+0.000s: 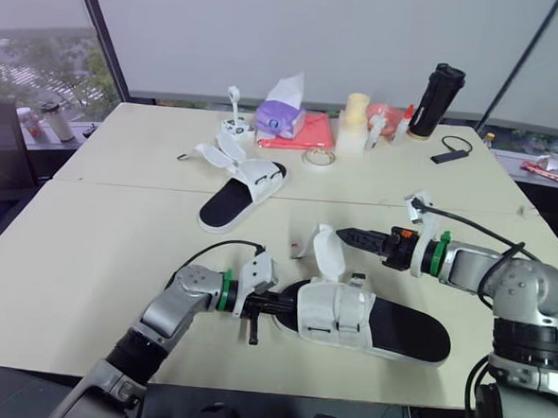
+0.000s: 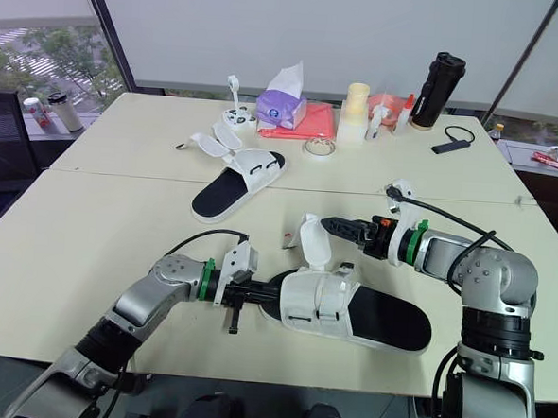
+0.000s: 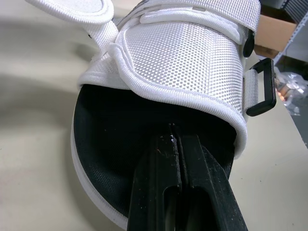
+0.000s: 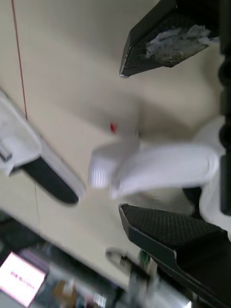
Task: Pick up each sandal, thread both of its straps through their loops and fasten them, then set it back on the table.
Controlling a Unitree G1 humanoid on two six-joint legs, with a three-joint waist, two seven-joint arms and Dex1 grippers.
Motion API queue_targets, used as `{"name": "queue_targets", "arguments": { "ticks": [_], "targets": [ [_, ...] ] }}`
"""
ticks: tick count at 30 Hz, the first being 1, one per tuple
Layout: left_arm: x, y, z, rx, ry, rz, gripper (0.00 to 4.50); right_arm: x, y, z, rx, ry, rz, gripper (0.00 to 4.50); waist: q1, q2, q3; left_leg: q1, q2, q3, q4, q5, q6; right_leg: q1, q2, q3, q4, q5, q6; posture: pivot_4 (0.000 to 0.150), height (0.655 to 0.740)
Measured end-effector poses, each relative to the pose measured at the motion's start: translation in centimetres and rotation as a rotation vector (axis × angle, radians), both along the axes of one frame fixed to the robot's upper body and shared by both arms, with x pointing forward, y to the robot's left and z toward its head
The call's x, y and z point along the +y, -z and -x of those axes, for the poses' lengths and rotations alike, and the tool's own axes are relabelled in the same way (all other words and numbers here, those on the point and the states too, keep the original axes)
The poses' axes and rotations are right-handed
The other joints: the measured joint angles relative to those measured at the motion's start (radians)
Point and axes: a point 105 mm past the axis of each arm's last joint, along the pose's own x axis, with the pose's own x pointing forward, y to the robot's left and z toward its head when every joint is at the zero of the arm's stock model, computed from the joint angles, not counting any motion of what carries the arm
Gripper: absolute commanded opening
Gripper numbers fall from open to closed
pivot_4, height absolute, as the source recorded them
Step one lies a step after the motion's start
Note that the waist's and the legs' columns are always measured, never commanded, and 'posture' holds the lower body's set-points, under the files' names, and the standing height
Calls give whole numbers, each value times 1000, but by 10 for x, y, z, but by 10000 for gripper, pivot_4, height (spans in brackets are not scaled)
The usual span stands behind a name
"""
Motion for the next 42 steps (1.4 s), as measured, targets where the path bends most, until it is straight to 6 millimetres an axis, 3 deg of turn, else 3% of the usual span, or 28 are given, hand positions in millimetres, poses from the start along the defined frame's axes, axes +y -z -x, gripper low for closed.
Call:
{"name": "queue_targets", "arguments": {
  "ticks": [3,9,13,19,30,34,40,42],
  "targets": [
    [0,0,1,-3,-8,4,0,2,-4,2,30,-38,-50,44446,1,0,0,0,0,0,0,0,0,0,0,0,0,0,0,1500,7400],
    [1,0,1,0,-19,9,0,13,16,5,150,-108,-69,44446,-4,0,0,0,0,0,0,0,0,0,-1,0,0,0,0,1500,7400],
    [2,0,0,1,-27,10,0,23,20,-4,199,-130,-93,44446,-11,0,0,0,0,0,0,0,0,0,-1,0,0,0,-1,1500,7400],
    [3,0,1,-3,-38,15,0,40,18,-10,235,-186,-167,44446,-13,0,0,0,0,0,0,0,0,-1,-2,0,0,0,0,1500,7400],
    [2,0,1,-4,-47,21,0,68,-6,-22,226,-258,-299,44446,-13,1,0,-1,-2,0,-2,0,-1,-2,-5,0,-1,0,-1,1500,7400],
    [2,-1,0,-4,-53,26,0,69,-7,-24,224,-253,-302,32157,-14,1,0,-1,-2,0,-2,0,-1,-2,-6,0,-1,0,-1,1500,7400],
    [1,0,0,-5,-64,33,0,67,-5,-29,200,-211,-277,1847,-14,1,0,-1,-3,1,-2,0,-1,-2,-7,0,-2,0,-1,1500,7400],
    [1,0,0,-5,-65,35,0,66,-5,-31,182,-198,-268,743,-14,1,0,-1,-3,1,-3,0,-1,-2,-7,0,-2,0,-1,1500,7400]
  ]
}}
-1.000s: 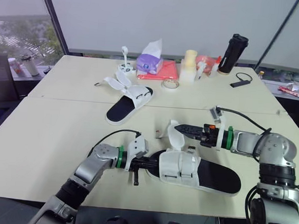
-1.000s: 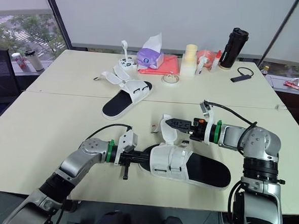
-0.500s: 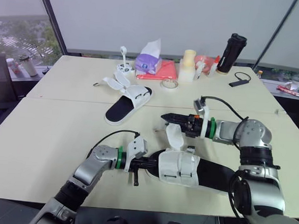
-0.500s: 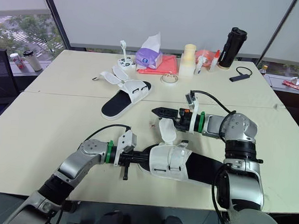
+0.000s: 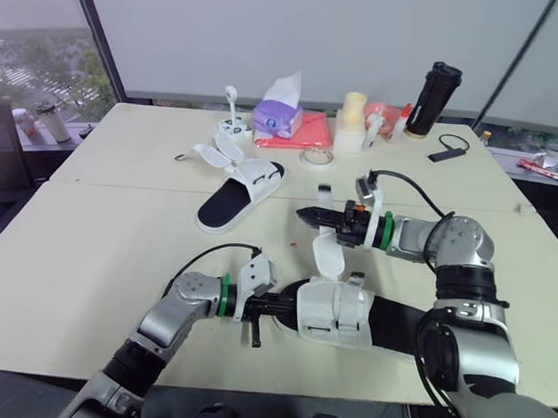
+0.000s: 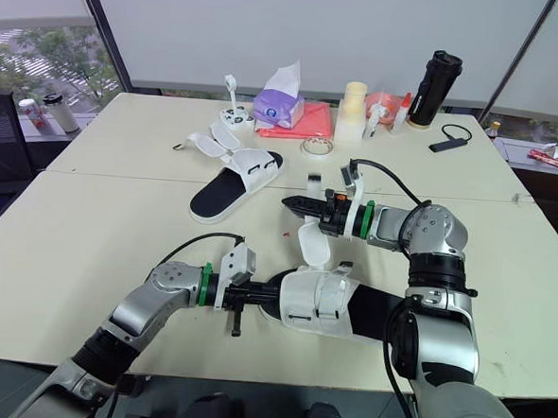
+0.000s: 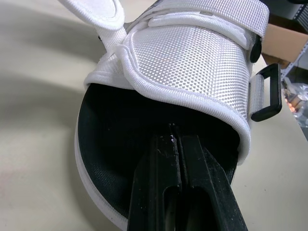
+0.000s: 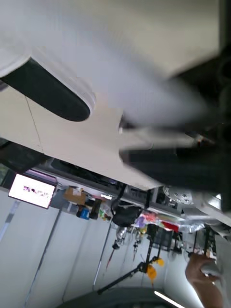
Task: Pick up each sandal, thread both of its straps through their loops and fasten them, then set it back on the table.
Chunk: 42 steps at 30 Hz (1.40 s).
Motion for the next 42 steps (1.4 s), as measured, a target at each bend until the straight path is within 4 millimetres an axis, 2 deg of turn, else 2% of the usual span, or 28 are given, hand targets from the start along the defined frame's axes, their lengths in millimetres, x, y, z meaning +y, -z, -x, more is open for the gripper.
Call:
{"name": "queue_targets", "arguments": {
  "ticks": [3,7,10,13,17,20,23,25,27,31,36,40,42],
  "targets": [
    [-1,0,0,0,2,2,0,-3,-3,1,-118,18,57,743,1,0,0,-1,0,0,0,0,0,0,0,0,-1,0,0,1500,7400],
    [-1,0,1,-2,4,2,0,-3,-13,12,-454,29,219,743,1,0,0,-3,0,0,0,0,0,-2,0,0,-2,0,0,1500,7400],
    [-3,0,2,-1,11,0,0,5,-15,41,-779,-75,378,743,3,0,0,-4,-1,0,-1,0,0,-2,0,-1,-4,0,0,1500,7400],
    [-3,0,2,-1,13,-1,0,15,-7,72,-1055,-212,509,743,1,0,0,-4,-1,0,0,0,0,0,0,-1,-7,0,0,1500,7400],
    [-4,1,2,-2,16,-2,0,19,1,97,-1408,-314,665,743,3,0,0,-4,-1,0,0,0,0,1,0,-2,-8,0,0,1500,7400],
    [-5,1,2,-1,19,-4,0,19,6,105,-1595,-338,744,743,4,0,0,-4,-1,0,0,0,0,1,0,-2,-9,0,0,1500,7400],
    [-5,1,1,1,29,-9,0,16,12,108,-1801,-355,829,13912,6,0,0,-1,-1,0,0,0,0,4,1,-3,-10,0,0,1500,7400],
    [-5,1,1,3,36,-10,0,15,14,110,-1905,-352,859,24690,6,0,0,-1,-1,0,0,0,0,5,1,-3,-10,0,0,1500,7400],
    [-5,1,0,3,42,-12,0,15,12,113,-1974,-334,872,33960,7,0,0,0,-1,0,0,0,0,5,1,-3,-10,0,0,1500,7400],
    [-7,2,0,-1,51,-12,0,5,15,113,-1948,-277,920,33960,14,0,0,0,-1,0,1,0,1,7,2,-3,-10,0,0,1500,7400],
    [-8,2,1,-2,55,-11,0,-34,34,127,-1792,-350,1051,33960,24,-1,0,1,-1,0,1,0,1,8,2,-3,-10,0,0,1500,7400],
    [-7,4,0,2,50,-17,0,-46,33,132,-1749,-319,1080,33960,23,-1,0,6,1,-1,1,0,1,14,3,-3,-10,0,0,1500,7400],
    [-9,5,0,3,54,-16,0,-58,30,130,-1700,-258,1116,33960,24,-1,0,8,1,-1,1,0,1,16,3,-4,-12,0,0,1500,7400]
  ]
}}
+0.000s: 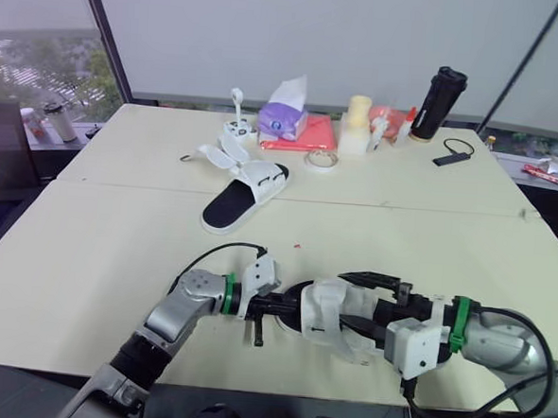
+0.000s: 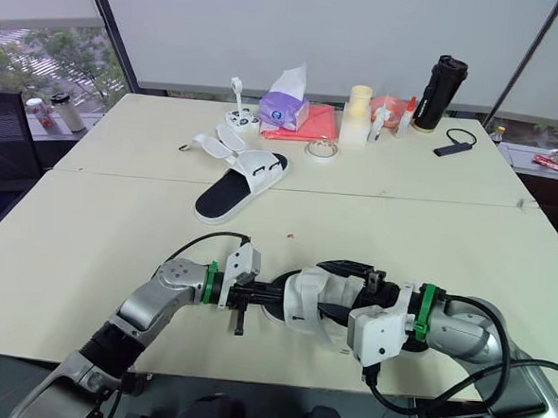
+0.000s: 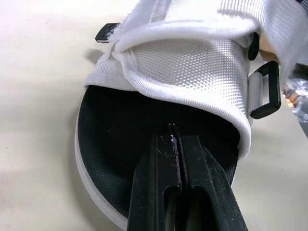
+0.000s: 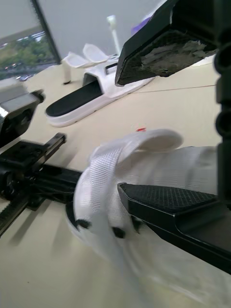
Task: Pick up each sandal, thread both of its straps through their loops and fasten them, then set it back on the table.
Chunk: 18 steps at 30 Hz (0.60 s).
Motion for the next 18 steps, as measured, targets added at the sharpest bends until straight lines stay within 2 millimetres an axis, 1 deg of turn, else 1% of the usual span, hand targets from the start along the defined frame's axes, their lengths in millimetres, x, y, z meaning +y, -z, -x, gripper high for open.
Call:
{"name": "queue_targets", "arguments": {
  "ticks": [2,5,7,9,11,12,14,16,18],
  "targets": [
    [0,0,-1,0,1,-1,0,-12,-6,-4,-11,69,-23,33960,0,0,0,0,0,0,0,0,0,0,0,0,-1,0,0,1500,7400],
    [-1,0,0,-4,10,-1,0,-31,-12,-7,112,221,-155,33960,2,0,0,0,0,-1,0,0,0,1,0,-1,-1,0,0,1500,7400],
    [0,0,0,-4,10,-2,0,-51,-13,-9,273,336,-267,33960,1,0,0,0,1,-1,0,0,1,1,0,-1,-2,0,0,1500,7400],
    [0,0,-1,-4,9,-4,0,-72,-16,-10,508,451,-402,33960,-1,1,0,0,1,-1,0,-1,1,2,-2,-1,-2,0,0,1500,7400],
    [0,0,0,-3,12,-4,0,-82,-24,-4,754,496,-544,33960,0,1,0,0,1,-1,0,-1,1,2,-2,-1,-2,0,0,1500,7400],
    [0,0,0,-3,13,-4,0,-83,-27,1,840,496,-587,33960,0,1,0,0,1,-2,-1,-1,1,2,-2,-2,-3,0,0,1500,7400],
    [-1,-1,0,-4,21,-4,0,-76,-28,16,1041,463,-639,33960,2,1,0,-1,1,-2,-3,-1,1,1,-2,-3,-4,0,0,1500,7400],
    [-2,-1,1,-5,30,-6,0,-64,-23,32,1178,428,-623,33960,3,1,-1,-4,1,-3,-3,-1,1,-1,-2,-4,-5,0,0,1500,7400],
    [-2,-2,1,-3,31,-8,0,-48,-17,45,1266,382,-587,33960,2,1,-1,-5,1,-3,-2,-1,1,-2,-2,-4,-5,0,0,1500,7400]
  ]
}}
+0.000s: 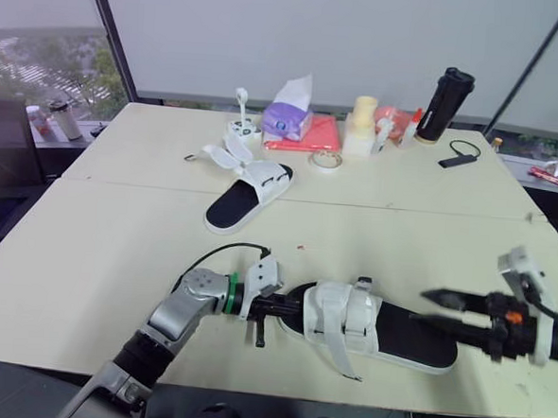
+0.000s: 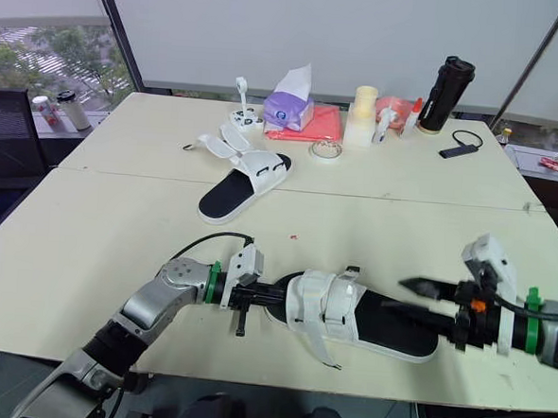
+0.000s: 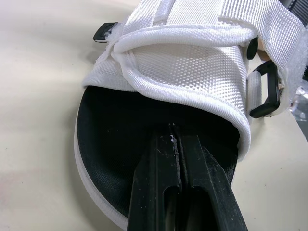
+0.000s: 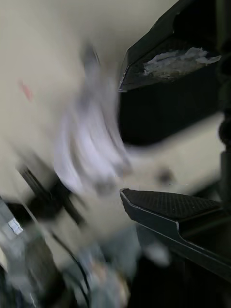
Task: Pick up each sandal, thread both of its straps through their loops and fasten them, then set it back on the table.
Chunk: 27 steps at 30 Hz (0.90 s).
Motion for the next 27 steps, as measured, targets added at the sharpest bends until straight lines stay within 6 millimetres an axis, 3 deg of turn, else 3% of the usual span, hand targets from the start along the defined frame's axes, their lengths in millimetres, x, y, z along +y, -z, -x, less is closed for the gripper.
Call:
{"name": "queue_targets", "arguments": {
  "ticks": [4,9,25,27],
  "targets": [
    [-1,0,0,6,5,-5,0,22,21,18,107,-90,-7,33960,0,-1,0,0,0,0,1,0,0,0,0,0,0,0,0,1500,7400],
    [0,0,0,8,9,-6,0,31,41,29,197,-106,-32,33960,0,-1,0,0,0,0,1,0,0,0,0,0,0,0,0,1500,7400],
    [0,2,1,8,-3,-2,0,52,66,5,168,-74,-67,33960,-1,-1,-1,0,0,0,1,0,0,0,0,0,0,0,0,1500,7400],
    [1,2,1,7,-4,-2,0,58,64,0,172,-60,-119,28799,-1,-2,-1,0,0,0,1,0,0,-1,0,0,0,0,0,1500,7400]
  ]
}}
